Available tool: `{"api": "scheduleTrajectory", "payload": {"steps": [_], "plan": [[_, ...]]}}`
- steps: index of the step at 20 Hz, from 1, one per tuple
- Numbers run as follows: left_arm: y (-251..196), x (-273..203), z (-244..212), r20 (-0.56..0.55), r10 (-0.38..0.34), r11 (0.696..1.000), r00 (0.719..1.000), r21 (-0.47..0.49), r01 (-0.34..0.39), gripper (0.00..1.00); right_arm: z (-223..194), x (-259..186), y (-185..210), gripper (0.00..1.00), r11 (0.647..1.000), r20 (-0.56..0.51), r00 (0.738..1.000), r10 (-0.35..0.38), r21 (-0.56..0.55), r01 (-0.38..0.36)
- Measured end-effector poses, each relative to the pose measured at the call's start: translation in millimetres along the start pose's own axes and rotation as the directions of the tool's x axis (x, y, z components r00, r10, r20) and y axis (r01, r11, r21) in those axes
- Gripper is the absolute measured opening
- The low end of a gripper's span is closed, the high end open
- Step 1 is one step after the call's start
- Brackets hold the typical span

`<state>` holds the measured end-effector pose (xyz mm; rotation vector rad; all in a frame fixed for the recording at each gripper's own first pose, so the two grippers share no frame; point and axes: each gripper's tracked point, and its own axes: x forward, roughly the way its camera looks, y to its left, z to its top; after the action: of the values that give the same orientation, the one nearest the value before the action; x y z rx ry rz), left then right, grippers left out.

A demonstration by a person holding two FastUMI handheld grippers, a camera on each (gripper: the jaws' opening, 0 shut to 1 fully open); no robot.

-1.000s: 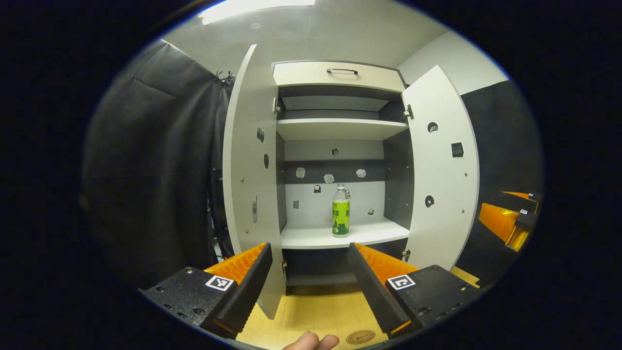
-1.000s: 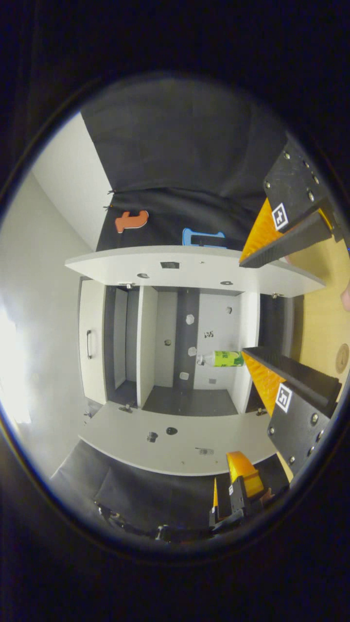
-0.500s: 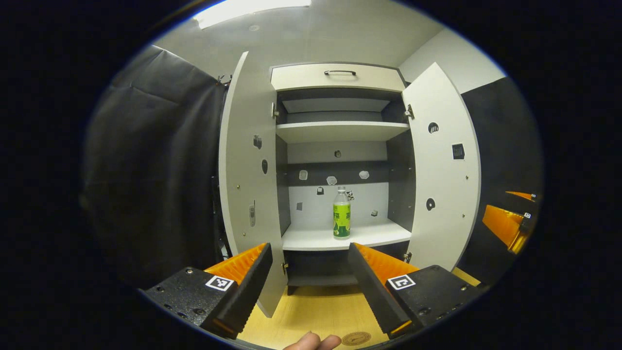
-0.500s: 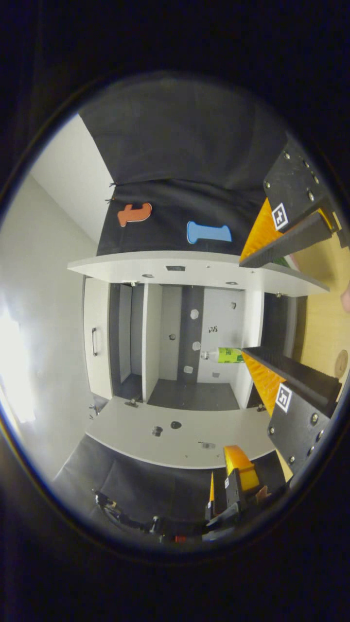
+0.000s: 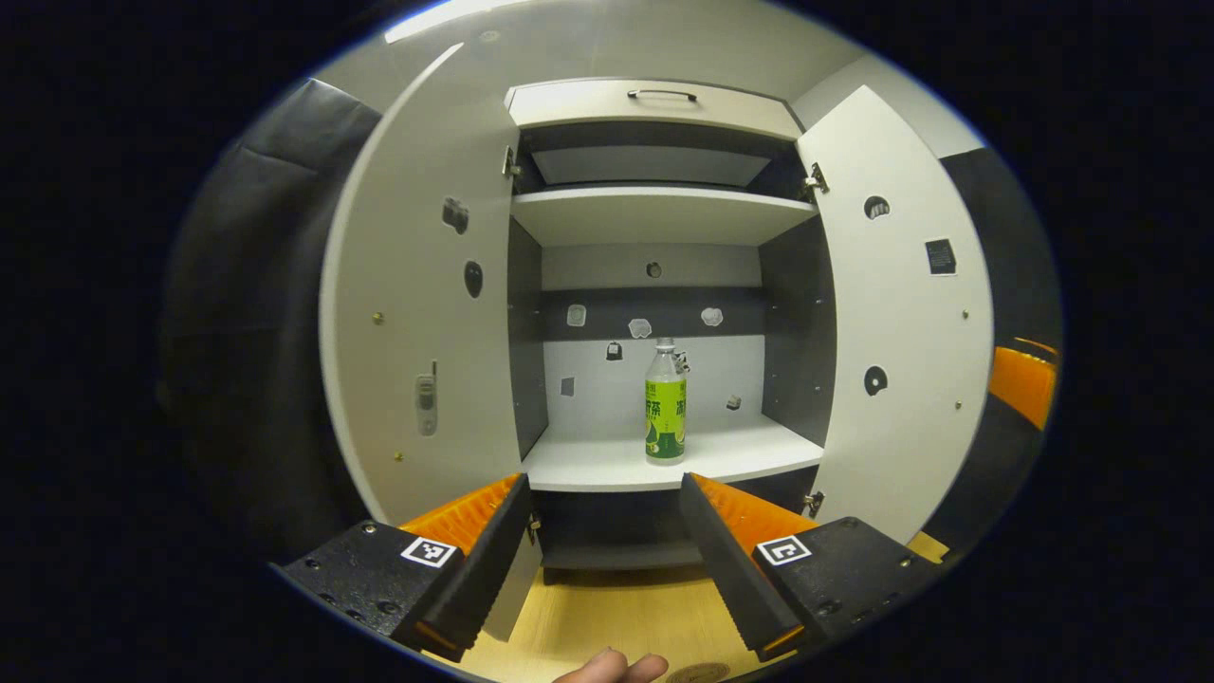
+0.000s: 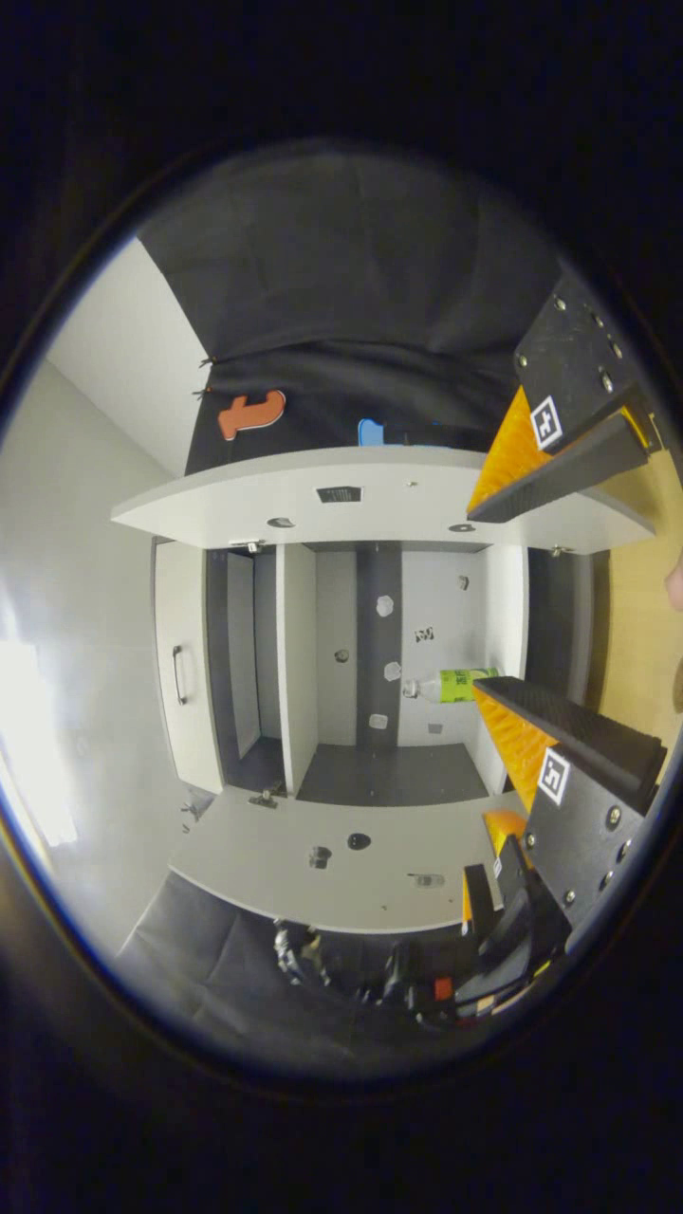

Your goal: Grasp the bottle in the cabinet with the left hand and place it on the coaster, then close the right door with the right hand and the left door with the left hand.

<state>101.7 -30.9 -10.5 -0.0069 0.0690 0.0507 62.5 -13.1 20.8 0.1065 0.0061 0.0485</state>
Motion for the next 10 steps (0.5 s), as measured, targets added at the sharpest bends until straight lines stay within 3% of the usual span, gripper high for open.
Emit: {"api": "scheduleTrajectory", "payload": {"steps": [5, 10], "plan": [[-23.7, 90.4, -8.8, -0.015, -0.07, 0.998, 0.997, -0.007, 0.07, 0.99, 3.5, 30.8, 0.4, 0.98, 0.999, 0.017, 0.999, -0.033, 0.017, 0.033], [-51.0, 163.4, -9.8, -0.004, -0.121, 0.993, 0.993, -0.017, 0.121, 0.99, 0.3, 41.3, 10.2, 0.98, 0.996, 0.038, 0.999, -0.015, -0.082, 0.018]]}}
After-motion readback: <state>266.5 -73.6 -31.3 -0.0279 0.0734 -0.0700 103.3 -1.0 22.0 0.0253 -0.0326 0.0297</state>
